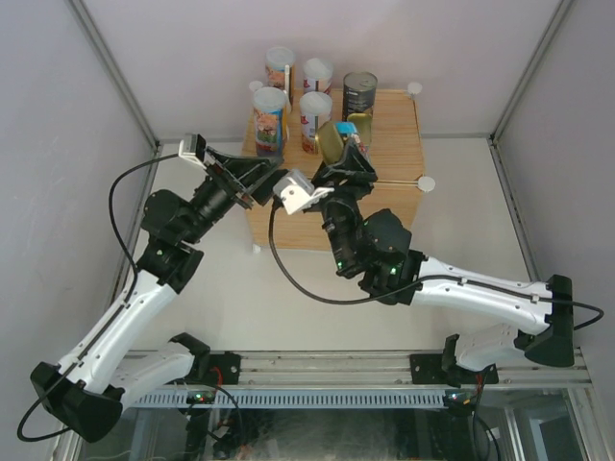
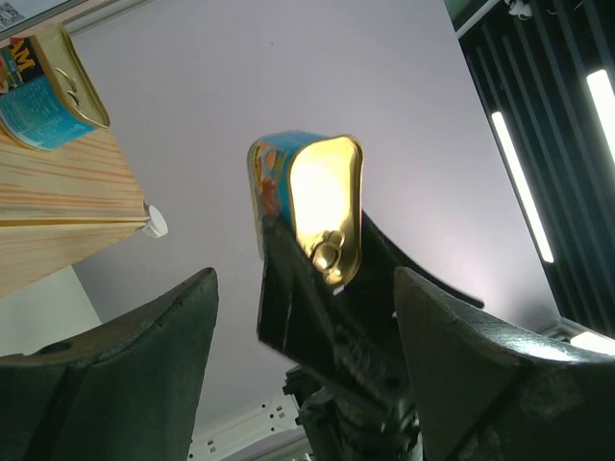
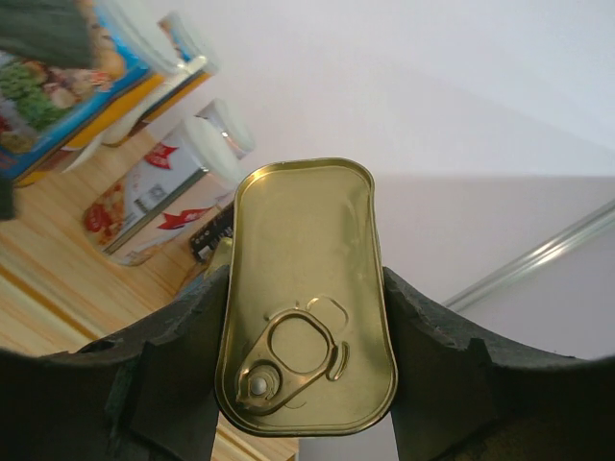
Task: Place and organize the canned foods onto the counter
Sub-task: Place the canned food on the counter.
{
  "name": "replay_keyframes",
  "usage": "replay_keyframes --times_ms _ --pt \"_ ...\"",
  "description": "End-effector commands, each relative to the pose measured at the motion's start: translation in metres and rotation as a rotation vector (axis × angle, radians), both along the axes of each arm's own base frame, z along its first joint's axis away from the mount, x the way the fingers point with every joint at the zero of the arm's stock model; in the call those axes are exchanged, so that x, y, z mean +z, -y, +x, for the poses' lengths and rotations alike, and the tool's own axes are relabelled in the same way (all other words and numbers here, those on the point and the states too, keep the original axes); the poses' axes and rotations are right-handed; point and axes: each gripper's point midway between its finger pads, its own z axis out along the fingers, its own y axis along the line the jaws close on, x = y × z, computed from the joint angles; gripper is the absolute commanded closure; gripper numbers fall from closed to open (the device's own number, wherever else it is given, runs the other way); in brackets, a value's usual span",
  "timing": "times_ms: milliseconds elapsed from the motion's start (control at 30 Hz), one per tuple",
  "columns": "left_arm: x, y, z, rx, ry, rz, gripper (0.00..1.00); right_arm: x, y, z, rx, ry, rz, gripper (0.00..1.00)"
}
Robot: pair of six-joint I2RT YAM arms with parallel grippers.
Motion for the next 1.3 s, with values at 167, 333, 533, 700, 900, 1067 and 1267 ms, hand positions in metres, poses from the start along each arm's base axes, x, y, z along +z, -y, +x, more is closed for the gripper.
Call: replay_keyframes --times_ms 167,333,533,700,900,1067,1267 --pt "0.007 -0.009 -0.011 0.009 0.04 -0.032 0.22 0.053 0.054 0.011 -0.023 0.011 0.28 1.0" --pt "0.008 -0.01 -0.013 0.011 0.042 -0.035 0.22 0.059 0.074 0.025 -0.052 -0.015 0.366 1.0" --pt "0.007 -0.018 -0.008 0.041 0.04 -0.033 0.22 0.064 0.095 0.041 -0.07 -0.059 0.464 1.0" --pt "0.007 -0.018 -0.007 0.043 0.04 -0.033 0.22 0.065 0.111 0.053 -0.078 -0.083 0.544 1.0" --pt "0.01 -0.017 -0.007 0.038 0.044 -0.033 0.22 0.055 0.126 0.071 -0.09 -0.128 0.633 1.0" --pt "0.01 -0.017 -0.006 0.037 0.044 -0.031 0.22 0.048 0.13 0.081 -0.088 -0.161 0.672 1.0" --pt "0.008 -0.018 -0.005 0.037 0.038 -0.03 0.22 0.038 0.135 0.091 -0.094 -0.196 0.717 1.0"
